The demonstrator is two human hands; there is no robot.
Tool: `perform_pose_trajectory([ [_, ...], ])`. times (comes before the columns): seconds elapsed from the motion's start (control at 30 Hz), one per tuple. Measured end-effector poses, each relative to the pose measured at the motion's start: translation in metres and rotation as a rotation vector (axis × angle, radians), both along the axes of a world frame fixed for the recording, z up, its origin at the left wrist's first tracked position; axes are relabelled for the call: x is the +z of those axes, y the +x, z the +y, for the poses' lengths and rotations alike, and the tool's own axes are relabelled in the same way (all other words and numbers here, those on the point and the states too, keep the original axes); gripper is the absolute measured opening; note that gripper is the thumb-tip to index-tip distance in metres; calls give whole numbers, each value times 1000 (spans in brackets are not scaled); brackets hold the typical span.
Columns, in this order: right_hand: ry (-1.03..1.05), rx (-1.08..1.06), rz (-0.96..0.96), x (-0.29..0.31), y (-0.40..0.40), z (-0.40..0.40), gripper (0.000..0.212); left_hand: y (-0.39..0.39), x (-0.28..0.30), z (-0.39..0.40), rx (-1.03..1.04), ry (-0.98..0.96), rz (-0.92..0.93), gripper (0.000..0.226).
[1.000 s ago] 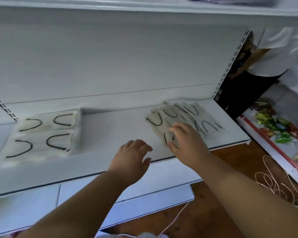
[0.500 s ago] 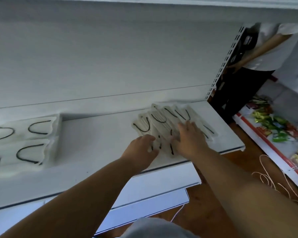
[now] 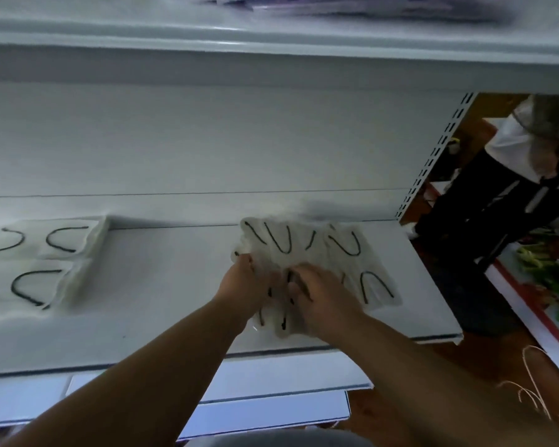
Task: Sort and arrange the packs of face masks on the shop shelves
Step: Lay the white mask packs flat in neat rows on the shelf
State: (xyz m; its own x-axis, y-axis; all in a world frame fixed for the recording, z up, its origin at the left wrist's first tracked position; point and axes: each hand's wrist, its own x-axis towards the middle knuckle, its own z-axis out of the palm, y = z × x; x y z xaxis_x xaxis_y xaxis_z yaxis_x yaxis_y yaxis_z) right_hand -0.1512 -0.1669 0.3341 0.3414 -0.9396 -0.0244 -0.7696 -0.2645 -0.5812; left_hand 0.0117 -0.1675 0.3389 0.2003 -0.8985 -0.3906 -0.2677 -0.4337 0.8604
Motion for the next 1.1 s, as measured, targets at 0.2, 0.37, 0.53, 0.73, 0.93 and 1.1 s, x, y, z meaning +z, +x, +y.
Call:
perform_pose_trajectory([
  [0.2, -24, 29, -18, -16, -22, -17, 35, -12, 5, -4, 336, -60, 75, 62],
  [0.37, 87, 215, -226, -10, -22, -18, 24, -17, 6, -4, 360, 20, 79, 60],
  [0.53, 112, 57, -424, -14, -18, -14, 26, -10, 4, -1, 397, 30, 163, 36],
  [0.73, 253, -146, -475, -2, 4, -11, 52, 24, 0, 14, 440, -109, 465, 28],
  [0.93, 309, -188, -630, 20, 60, 1, 62, 55, 11, 23, 273, -174, 663, 23],
  [1.1, 175, -261, -620, 17, 96, 17, 67, 104, 13, 28, 358, -178, 754, 33],
])
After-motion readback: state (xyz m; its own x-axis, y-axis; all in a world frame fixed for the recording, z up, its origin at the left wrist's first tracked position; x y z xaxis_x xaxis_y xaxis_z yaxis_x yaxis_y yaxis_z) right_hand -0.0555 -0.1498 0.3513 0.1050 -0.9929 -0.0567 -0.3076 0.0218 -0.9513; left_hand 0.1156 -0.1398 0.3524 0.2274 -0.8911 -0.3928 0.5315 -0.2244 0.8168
